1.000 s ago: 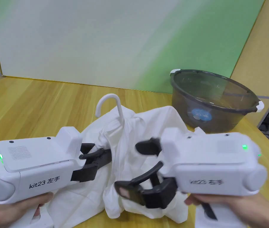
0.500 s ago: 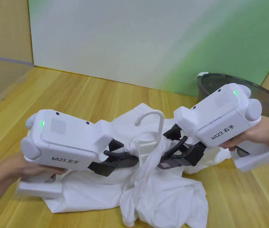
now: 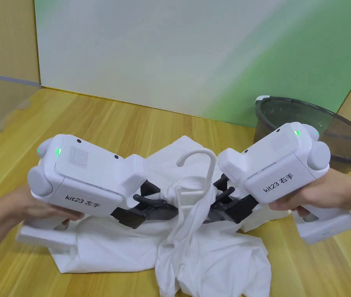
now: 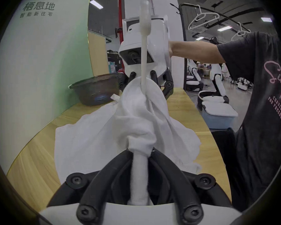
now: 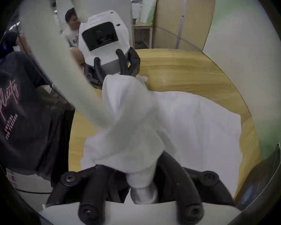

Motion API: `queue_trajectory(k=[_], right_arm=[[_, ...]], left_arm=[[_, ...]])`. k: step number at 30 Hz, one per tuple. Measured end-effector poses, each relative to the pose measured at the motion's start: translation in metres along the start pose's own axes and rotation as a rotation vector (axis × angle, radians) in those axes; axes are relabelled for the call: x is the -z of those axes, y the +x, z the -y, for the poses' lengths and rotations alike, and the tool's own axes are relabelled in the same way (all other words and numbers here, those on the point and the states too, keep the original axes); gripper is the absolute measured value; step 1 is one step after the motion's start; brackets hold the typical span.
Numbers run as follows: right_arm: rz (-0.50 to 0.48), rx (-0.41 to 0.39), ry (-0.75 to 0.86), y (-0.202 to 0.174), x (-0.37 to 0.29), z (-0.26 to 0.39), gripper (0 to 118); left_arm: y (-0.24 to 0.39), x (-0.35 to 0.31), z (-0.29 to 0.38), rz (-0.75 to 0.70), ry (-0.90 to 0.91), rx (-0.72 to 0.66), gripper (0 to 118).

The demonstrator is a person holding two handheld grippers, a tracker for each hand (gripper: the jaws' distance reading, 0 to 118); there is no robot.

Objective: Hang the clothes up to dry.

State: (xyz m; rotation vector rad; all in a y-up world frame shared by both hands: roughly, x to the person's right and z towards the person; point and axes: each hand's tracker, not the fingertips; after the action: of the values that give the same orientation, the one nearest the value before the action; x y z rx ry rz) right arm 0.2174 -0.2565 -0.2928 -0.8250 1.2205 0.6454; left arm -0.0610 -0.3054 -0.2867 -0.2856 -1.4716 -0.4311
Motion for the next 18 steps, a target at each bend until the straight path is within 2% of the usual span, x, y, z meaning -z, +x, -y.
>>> queue_trajectory(k=[1,3,5,6,7,9,10,12,13,14,15,16,17,18], right_arm=[[-0.011,-0.023,-0.001,-0.009,-0.001,0.001,15],[-0.019,0.004,0.0,-0.01,0.002,0.002,14],[-0.007,0.033,0.008,-0.015,0.006,0.004,12],[0.004,0.032,0.009,-0.017,0.007,0.002,11],[0.018,0.049,0.011,-0.018,0.009,0.002,9],[0.055,0.098,0.069,-0.014,0.01,0.013,9],[0.064,0.106,0.103,-0.013,0.007,0.017,9],[0.07,0.167,0.155,-0.011,0.001,0.025,9],[0.128,0.162,0.193,-0.015,-0.003,0.031,9],[0.136,0.21,0.222,-0.014,-0.008,0.036,9],[0.133,0.223,0.243,-0.015,-0.013,0.041,9],[0.235,0.201,0.286,-0.02,-0.02,0.045,9],[0.216,0.295,0.294,-0.019,-0.023,0.047,9],[0.241,0.313,0.325,-0.02,-0.028,0.051,9]], left_arm=[[0.0,-0.002,-0.001,-0.012,-0.001,0.008,3],[0.002,-0.001,-0.003,0.029,0.009,-0.014,3],[0.0,-0.003,-0.002,-0.005,-0.014,0.021,10],[-0.004,-0.003,-0.004,-0.038,-0.041,-0.011,24],[-0.008,-0.002,-0.005,-0.058,-0.046,-0.058,58],[-0.016,-0.001,-0.002,-0.1,-0.034,-0.144,113],[-0.015,0.0,-0.004,-0.139,-0.069,-0.171,114],[-0.009,-0.005,-0.007,-0.264,0.043,-0.11,113],[-0.006,-0.008,-0.01,-0.321,0.079,-0.096,113],[-0.003,-0.01,-0.013,-0.355,0.111,-0.131,114],[-0.002,-0.015,-0.014,-0.44,0.145,-0.186,115],[-0.003,-0.035,-0.02,-0.505,0.189,-0.207,118],[0.0,-0.04,-0.022,-0.552,0.241,-0.225,118],[0.004,-0.044,-0.024,-0.616,0.302,-0.263,118]])
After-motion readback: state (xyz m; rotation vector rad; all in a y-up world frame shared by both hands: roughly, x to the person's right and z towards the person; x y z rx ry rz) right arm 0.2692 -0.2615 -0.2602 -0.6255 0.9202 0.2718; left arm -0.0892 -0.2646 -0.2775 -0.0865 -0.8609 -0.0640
